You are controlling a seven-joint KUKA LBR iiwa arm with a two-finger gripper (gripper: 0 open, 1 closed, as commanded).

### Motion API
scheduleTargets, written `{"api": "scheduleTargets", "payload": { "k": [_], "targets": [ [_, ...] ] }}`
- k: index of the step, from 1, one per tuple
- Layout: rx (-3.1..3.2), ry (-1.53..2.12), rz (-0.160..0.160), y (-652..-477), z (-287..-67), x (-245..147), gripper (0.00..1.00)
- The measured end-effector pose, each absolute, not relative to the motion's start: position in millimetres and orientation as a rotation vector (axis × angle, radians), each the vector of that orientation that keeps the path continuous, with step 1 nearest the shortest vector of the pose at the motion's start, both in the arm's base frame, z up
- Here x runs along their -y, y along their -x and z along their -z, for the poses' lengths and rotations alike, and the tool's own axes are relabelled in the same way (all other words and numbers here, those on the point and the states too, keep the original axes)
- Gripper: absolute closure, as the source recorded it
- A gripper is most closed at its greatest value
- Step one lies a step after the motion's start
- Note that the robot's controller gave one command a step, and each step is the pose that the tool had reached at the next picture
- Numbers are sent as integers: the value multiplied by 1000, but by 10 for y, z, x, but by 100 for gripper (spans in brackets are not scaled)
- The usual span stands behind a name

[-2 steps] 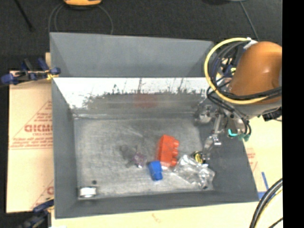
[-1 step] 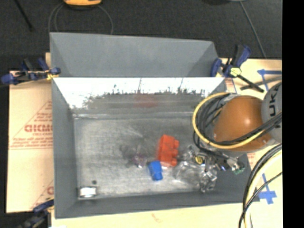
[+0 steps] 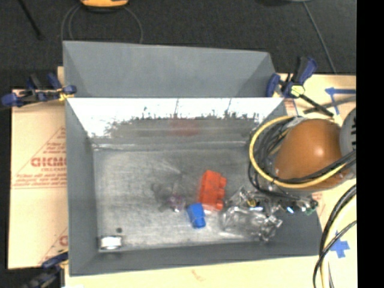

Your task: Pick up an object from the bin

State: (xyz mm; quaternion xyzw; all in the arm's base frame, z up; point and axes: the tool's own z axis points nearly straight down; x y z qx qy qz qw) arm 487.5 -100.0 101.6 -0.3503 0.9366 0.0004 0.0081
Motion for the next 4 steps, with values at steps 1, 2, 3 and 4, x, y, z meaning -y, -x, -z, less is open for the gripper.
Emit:
{"api": "scheduleTargets", "payload": {
  "k": [1,2,3,4],
  "targets": [
    [-2869,1251,-13,-4896,-1005,1023,0],
    [-2719,1529,0,-4909,-899,961,0],
    [-2654,1624,9,-4941,-889,959,0],
    [-2655,1622,10,-4945,-891,963,100]
  ]
}}
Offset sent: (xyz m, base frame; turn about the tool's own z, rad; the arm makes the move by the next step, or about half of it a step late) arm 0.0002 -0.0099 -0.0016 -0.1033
